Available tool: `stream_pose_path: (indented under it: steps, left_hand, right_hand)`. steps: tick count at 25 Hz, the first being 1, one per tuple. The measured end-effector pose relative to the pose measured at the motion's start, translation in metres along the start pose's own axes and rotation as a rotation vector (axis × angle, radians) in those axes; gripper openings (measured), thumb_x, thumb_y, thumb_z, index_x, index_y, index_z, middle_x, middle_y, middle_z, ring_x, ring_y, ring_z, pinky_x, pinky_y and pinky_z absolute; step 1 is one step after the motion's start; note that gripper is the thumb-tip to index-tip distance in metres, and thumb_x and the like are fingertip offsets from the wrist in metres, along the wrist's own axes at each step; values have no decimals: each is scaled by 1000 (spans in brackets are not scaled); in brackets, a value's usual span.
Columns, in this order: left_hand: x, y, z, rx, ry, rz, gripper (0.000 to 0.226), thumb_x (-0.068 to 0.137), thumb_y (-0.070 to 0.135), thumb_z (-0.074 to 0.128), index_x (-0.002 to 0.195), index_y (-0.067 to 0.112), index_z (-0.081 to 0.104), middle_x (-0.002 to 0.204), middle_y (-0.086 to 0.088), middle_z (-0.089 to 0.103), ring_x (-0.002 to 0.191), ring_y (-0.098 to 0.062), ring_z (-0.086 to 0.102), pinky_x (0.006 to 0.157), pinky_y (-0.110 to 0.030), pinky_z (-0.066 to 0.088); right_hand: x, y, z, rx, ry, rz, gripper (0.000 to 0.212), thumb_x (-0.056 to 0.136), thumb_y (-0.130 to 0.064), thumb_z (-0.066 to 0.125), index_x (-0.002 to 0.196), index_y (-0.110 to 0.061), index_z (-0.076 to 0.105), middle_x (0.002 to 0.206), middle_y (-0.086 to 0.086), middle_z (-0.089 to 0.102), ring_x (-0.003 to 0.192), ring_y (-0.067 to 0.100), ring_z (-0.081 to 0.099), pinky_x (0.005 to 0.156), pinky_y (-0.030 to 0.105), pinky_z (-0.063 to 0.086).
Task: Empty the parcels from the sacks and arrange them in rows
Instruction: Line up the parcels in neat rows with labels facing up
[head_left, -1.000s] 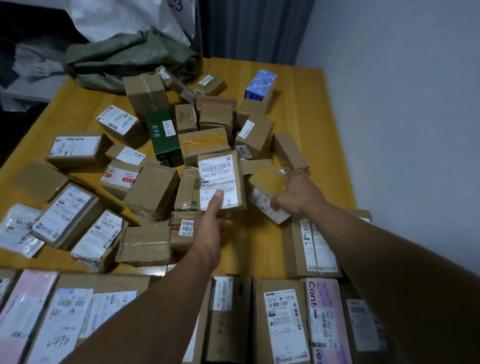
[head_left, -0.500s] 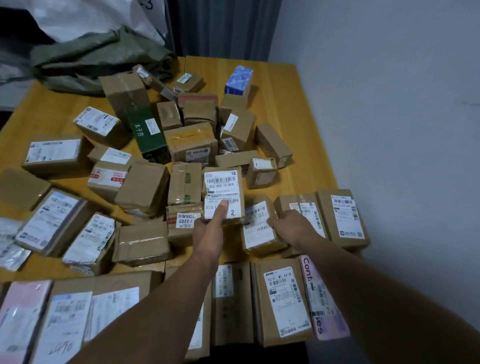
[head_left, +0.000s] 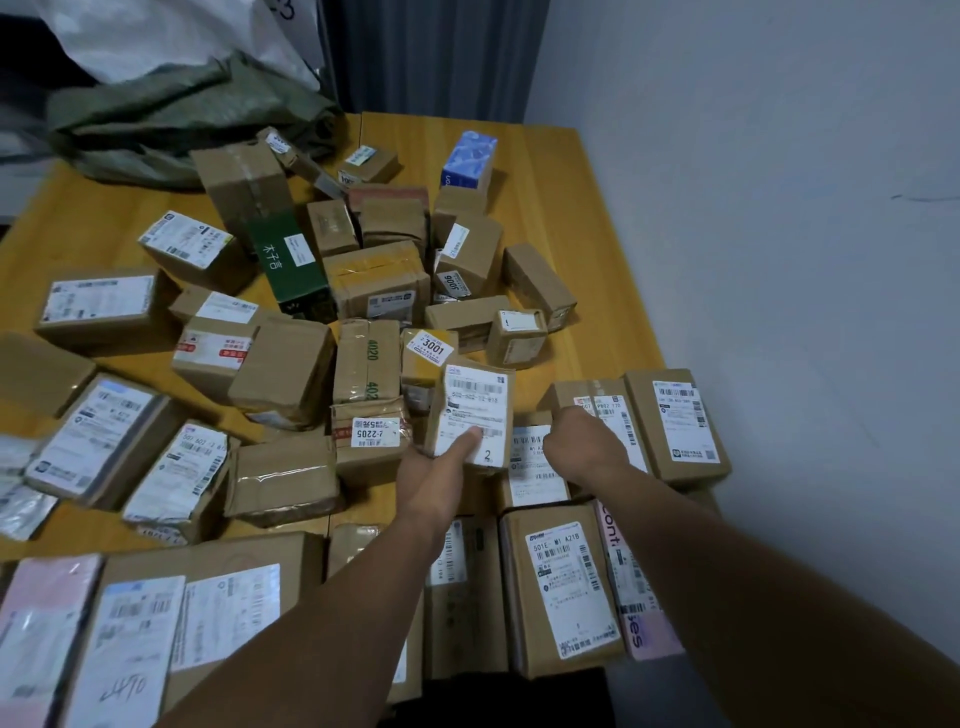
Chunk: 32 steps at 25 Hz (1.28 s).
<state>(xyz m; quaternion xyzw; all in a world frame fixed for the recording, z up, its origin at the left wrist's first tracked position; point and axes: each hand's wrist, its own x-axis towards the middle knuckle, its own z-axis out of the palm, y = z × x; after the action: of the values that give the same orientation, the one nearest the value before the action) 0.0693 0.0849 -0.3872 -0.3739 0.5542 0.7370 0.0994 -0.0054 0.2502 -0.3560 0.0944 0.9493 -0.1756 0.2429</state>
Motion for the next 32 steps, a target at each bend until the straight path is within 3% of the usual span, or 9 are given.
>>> stream_pose_path:
  steps: [4, 7, 12, 14, 17, 22, 25, 28, 32]
  left_hand:
    - [-6, -9, -1, 105, -3, -52, 73, 58, 54, 81, 117, 14, 62, 106, 1, 74, 100, -21, 69, 96, -43, 54]
    - [-6, -12, -4, 111, -29, -103, 71, 60, 57, 76, 117, 15, 66, 101, 2, 77, 95, -21, 72, 92, -44, 56]
    - [3, -18, -16, 44, 14, -136, 35, 88, 31, 63, 119, 15, 61, 100, -3, 76, 95, -23, 71, 79, -37, 57]
    - [6, -21, -23, 27, 55, -136, 34, 89, 28, 63, 120, 15, 57, 102, -6, 74, 95, -24, 70, 78, -38, 57]
    - [10, -30, -31, 94, 55, -182, 39, 83, 31, 63, 118, 13, 61, 102, -6, 75, 93, -26, 71, 78, -39, 58]
    - [25, -39, -15, 89, 55, -243, 22, 95, 15, 59, 114, 5, 60, 108, -14, 71, 89, -29, 69, 66, -34, 59]
    - [30, -41, -10, 131, 63, -215, 24, 99, 23, 58, 118, 9, 60, 111, -10, 71, 96, -29, 69, 72, -38, 61]
    - [35, -43, -10, 157, 89, -203, 23, 99, 13, 56, 121, 9, 61, 115, -11, 70, 100, -31, 68, 79, -43, 61]
    - [35, -40, -9, 314, 121, -156, 33, 94, -2, 49, 121, 13, 60, 111, -13, 70, 95, -33, 67, 72, -42, 60]
  right_hand:
    - [2, -13, -1, 423, -26, 1, 35, 100, -31, 35, 108, -6, 58, 100, 14, 65, 91, 39, 67, 81, 54, 59]
    - [2, -28, -2, 551, -110, -37, 46, 94, -47, 38, 132, -23, 50, 120, 6, 60, 99, 32, 65, 75, 51, 62]
    - [16, -45, 10, 384, -271, -234, 32, 96, -12, 55, 128, -19, 52, 106, 6, 62, 92, 35, 67, 73, 55, 59]
    - [25, -47, 14, 374, -322, -240, 29, 96, -9, 58, 122, -20, 53, 98, 2, 58, 86, 31, 64, 74, 53, 59]
    - [34, -45, 26, 263, -378, -288, 35, 96, -9, 56, 130, -17, 53, 104, 15, 64, 74, 29, 61, 71, 54, 59]
    - [51, -37, 42, 16, -313, -399, 50, 96, -1, 48, 144, -15, 48, 130, 13, 58, 83, 28, 61, 54, 29, 44]
    - [57, -33, 53, -101, -281, -464, 37, 92, -5, 56, 127, -15, 61, 128, 11, 58, 97, 32, 64, 69, 36, 55]
    - [60, -34, 51, -157, -271, -487, 33, 92, -3, 56, 123, -11, 64, 128, 11, 54, 101, 33, 61, 78, 39, 54]
    - [65, -34, 43, -206, -257, -507, 46, 93, 1, 51, 137, -12, 53, 143, 13, 41, 108, 38, 59, 88, 46, 54]
